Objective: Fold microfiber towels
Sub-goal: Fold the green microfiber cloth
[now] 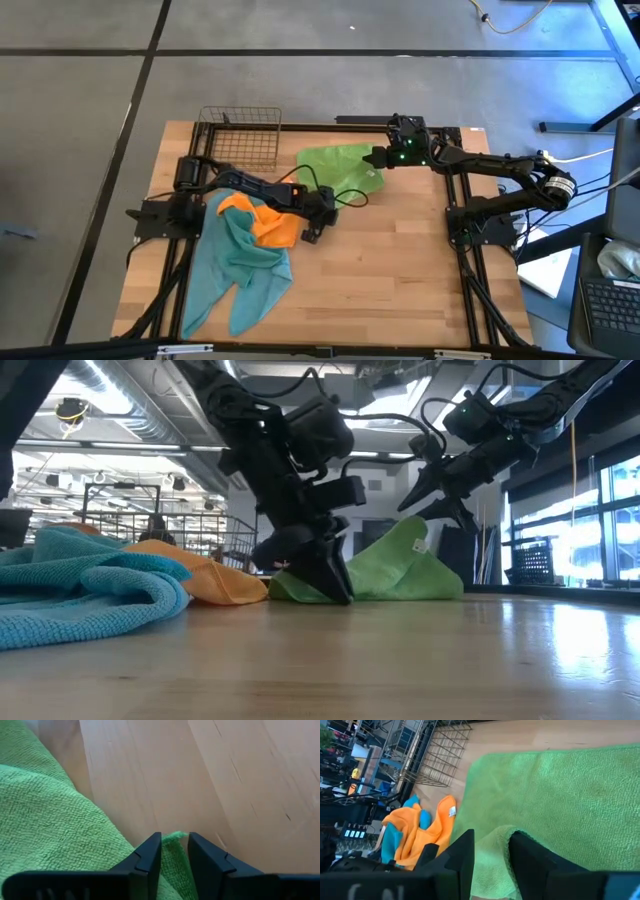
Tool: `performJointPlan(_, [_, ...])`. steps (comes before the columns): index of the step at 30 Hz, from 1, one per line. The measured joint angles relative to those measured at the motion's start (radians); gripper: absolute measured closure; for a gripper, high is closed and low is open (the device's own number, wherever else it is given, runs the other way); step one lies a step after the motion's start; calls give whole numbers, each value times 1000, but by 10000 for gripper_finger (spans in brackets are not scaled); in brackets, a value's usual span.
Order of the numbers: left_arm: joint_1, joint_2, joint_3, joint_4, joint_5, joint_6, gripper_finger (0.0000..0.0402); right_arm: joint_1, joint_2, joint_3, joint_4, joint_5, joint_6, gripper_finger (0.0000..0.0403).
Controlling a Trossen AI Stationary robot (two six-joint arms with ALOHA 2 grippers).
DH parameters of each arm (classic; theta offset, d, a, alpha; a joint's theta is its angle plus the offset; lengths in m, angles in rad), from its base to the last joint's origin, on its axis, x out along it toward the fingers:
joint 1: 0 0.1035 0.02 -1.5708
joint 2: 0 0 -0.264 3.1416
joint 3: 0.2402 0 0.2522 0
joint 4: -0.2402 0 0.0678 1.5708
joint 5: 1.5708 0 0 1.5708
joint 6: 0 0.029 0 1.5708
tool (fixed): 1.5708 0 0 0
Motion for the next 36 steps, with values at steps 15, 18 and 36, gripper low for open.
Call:
performJointPlan(15, [-52, -66, 144, -290, -150, -50, 400, -2, 0, 1, -55, -68, -1, 280])
performJointPlan(18, [-72, -108, 156, -311, -150, -100, 401, -3, 0, 1, -148, -159, -11, 280])
performJointPlan(36, [-236, -196, 157, -341, -191, -342, 401, 119, -3, 0, -463, -296, -387, 280])
